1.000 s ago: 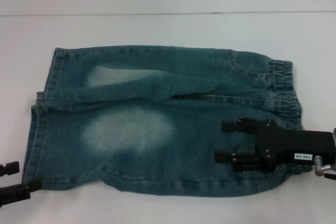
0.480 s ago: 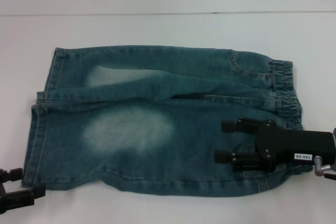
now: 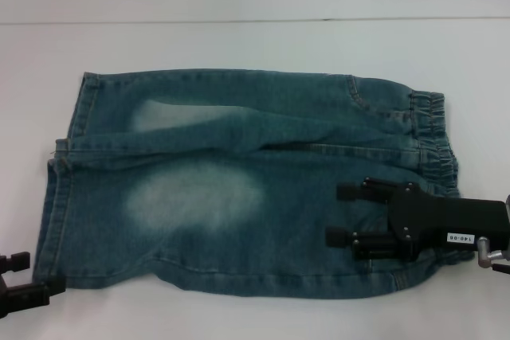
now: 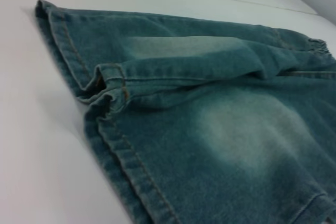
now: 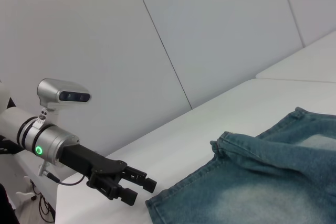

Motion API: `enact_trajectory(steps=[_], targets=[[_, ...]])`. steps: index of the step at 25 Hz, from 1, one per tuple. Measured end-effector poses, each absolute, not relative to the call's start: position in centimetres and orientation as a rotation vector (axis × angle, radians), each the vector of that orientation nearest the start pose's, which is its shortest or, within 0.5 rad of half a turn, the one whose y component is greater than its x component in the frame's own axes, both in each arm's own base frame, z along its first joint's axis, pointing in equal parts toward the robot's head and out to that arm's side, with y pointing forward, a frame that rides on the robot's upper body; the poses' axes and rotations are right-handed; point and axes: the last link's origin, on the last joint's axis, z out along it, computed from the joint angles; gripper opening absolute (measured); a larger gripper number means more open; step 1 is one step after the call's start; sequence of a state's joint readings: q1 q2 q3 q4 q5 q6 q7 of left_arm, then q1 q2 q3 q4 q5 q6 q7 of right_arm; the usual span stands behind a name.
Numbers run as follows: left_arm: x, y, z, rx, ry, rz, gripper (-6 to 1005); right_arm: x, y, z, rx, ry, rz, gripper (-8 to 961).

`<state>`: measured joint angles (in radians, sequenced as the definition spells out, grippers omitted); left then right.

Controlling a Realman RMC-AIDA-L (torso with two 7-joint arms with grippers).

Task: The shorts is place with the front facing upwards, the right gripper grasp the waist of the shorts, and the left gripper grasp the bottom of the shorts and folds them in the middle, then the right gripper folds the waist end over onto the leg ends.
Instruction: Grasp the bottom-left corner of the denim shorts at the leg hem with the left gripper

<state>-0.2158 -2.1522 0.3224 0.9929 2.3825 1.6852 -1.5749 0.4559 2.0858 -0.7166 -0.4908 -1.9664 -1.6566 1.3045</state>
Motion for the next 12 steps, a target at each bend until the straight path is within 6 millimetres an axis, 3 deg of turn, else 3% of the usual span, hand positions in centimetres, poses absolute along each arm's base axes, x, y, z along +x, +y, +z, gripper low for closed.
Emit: enact_trajectory(steps=[12], targets=[[-37.39, 21.39, 4.38, -2.41, -1.254, -0.32, 921, 27.7, 27.83, -3.08, -2.795, 0.781, 0.882, 946]])
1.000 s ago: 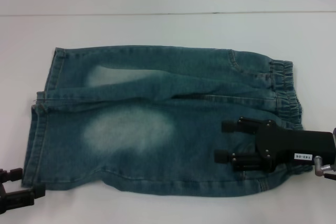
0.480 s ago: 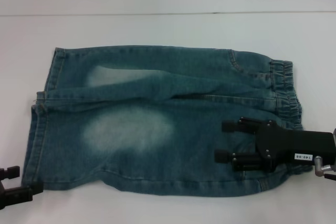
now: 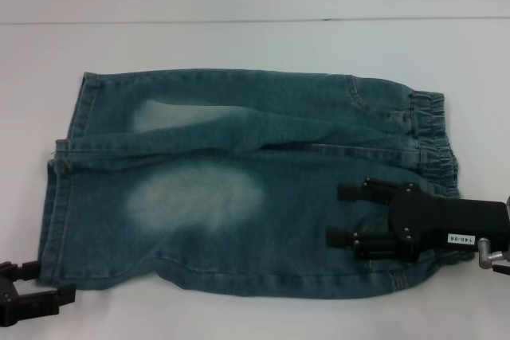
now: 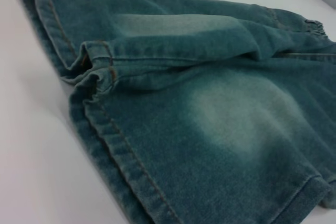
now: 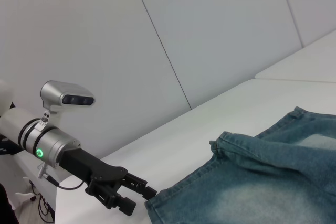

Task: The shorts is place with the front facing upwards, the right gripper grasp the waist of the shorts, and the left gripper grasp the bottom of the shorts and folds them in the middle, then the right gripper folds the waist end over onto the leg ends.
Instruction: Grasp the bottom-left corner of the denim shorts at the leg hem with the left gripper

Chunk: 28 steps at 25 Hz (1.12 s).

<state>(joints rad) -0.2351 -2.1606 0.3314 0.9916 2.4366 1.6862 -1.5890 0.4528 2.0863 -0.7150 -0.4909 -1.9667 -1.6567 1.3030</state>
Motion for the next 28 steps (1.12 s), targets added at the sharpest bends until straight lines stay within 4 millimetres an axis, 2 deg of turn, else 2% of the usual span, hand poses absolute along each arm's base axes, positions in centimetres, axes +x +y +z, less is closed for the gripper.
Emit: enact_trajectory(steps=[18, 28], targets=[[-36.75, 21.58, 4.3, -2.44, -1.238, -0.355, 914, 27.87, 27.64, -3.13, -2.796, 0.785, 0.877, 946], [-37.32, 21.92, 4.54, -2.401, -1.23, -0.318, 910, 27.91, 27.64, -3.17, -2.794, 0.787, 0.875, 947]])
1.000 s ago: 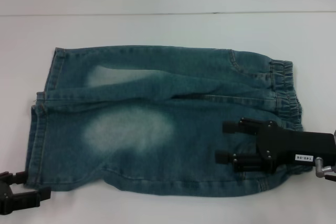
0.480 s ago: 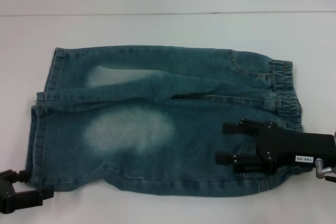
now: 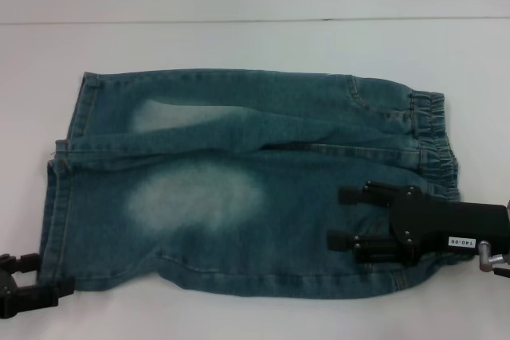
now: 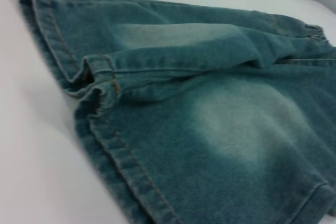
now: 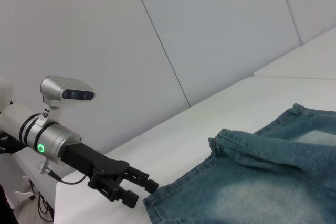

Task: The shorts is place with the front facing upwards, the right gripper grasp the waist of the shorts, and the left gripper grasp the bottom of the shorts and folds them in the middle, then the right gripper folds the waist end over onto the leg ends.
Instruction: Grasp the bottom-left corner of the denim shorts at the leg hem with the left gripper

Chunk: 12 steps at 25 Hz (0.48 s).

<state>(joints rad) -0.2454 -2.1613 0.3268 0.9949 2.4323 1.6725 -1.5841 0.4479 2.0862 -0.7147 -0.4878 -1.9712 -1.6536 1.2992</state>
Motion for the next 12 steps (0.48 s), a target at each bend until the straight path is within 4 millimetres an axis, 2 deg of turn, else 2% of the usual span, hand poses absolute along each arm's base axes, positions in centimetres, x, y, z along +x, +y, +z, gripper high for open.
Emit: enact_trajectory(steps=[12], targets=[[-37.47, 22.01, 4.35, -2.404, -1.235, -0.293, 905, 27.93, 27.54, -3.29, -2.795, 0.798, 0.879, 947]])
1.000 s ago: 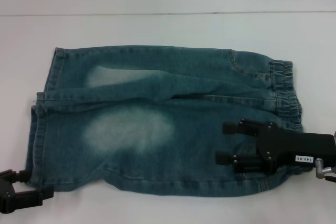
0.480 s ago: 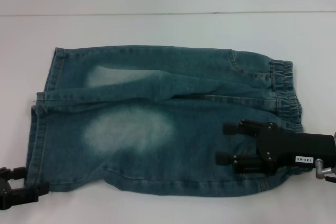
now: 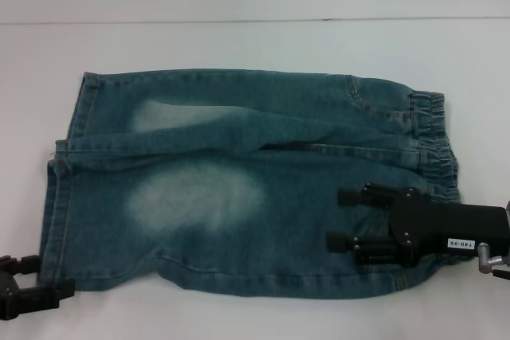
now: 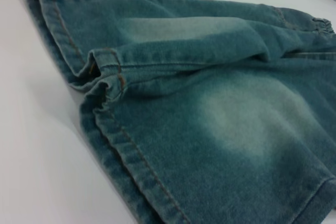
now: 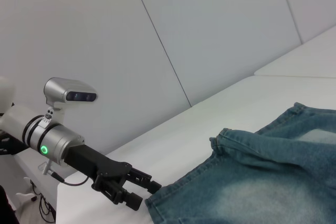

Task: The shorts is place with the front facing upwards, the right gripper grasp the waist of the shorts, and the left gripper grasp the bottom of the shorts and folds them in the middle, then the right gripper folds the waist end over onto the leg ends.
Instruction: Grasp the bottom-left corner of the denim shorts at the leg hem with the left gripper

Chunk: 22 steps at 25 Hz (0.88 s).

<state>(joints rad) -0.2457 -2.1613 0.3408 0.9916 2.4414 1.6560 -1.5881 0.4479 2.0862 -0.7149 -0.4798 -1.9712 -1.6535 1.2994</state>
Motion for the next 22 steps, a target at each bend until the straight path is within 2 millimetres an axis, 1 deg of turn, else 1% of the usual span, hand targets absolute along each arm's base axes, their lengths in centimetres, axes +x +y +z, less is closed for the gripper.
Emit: enact_trajectory(steps=[12, 22], targets=[[-36.8, 22.1, 3.8, -2.464, -1.235, -0.3, 900, 28.0, 27.6, -3.3, -2.793, 0.798, 0.877, 946], [-36.4, 22.3, 4.3, -2.472, -1.216, -0.315, 896, 28.0, 27.6, -3.3, -2.792, 0.798, 0.876, 947]])
